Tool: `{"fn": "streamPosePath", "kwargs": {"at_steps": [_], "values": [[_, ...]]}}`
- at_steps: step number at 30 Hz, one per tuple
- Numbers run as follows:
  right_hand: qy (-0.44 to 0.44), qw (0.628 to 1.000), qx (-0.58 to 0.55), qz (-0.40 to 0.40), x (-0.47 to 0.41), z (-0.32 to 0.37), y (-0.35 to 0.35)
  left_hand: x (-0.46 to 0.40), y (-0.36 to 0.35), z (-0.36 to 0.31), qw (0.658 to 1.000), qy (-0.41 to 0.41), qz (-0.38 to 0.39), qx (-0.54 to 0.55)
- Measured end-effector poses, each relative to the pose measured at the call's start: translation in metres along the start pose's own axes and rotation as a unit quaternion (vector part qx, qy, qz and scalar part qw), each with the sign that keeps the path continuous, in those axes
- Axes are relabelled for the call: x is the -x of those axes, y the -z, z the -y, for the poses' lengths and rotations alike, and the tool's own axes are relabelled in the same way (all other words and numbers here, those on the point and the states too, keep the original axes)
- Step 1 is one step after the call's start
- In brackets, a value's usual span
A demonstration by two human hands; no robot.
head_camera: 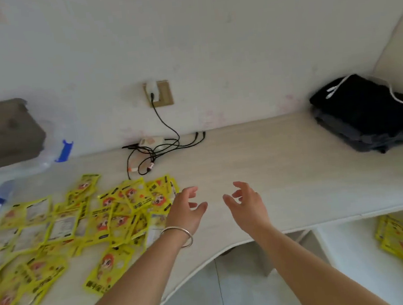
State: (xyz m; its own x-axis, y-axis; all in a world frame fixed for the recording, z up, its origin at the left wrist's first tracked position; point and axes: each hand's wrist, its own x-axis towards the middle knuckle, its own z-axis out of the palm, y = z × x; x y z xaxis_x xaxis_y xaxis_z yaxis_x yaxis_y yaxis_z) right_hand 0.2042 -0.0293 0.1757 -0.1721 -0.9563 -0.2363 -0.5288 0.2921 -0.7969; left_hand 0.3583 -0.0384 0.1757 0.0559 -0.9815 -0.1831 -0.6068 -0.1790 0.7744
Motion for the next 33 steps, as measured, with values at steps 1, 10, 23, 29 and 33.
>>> {"fn": "streamPosePath", "kwargs": {"at_steps": [1, 10, 23, 29, 33], "values": [[0.005, 1.000, 0.010, 0.019, -0.004, 0.009, -0.014, 0.001, 0.013, 0.011, 1.000, 0.018, -0.014, 0.005], [0.043, 0.970, 0.130, 0.199, -0.043, 0.057, -0.113, 0.004, 0.092, 0.095, 0.974, 0.184, -0.109, 0.072], [0.063, 0.953, 0.207, 0.212, -0.068, 0.099, -0.208, -0.010, 0.126, 0.181, 0.948, 0.285, -0.142, -0.005], [0.116, 0.939, 0.286, 0.150, -0.094, 0.117, -0.243, -0.046, 0.135, 0.197, 0.944, 0.253, -0.082, -0.196], [0.141, 0.912, 0.351, 0.156, -0.105, 0.130, -0.268, -0.067, 0.124, 0.193, 0.935, 0.283, 0.019, -0.212]]}}
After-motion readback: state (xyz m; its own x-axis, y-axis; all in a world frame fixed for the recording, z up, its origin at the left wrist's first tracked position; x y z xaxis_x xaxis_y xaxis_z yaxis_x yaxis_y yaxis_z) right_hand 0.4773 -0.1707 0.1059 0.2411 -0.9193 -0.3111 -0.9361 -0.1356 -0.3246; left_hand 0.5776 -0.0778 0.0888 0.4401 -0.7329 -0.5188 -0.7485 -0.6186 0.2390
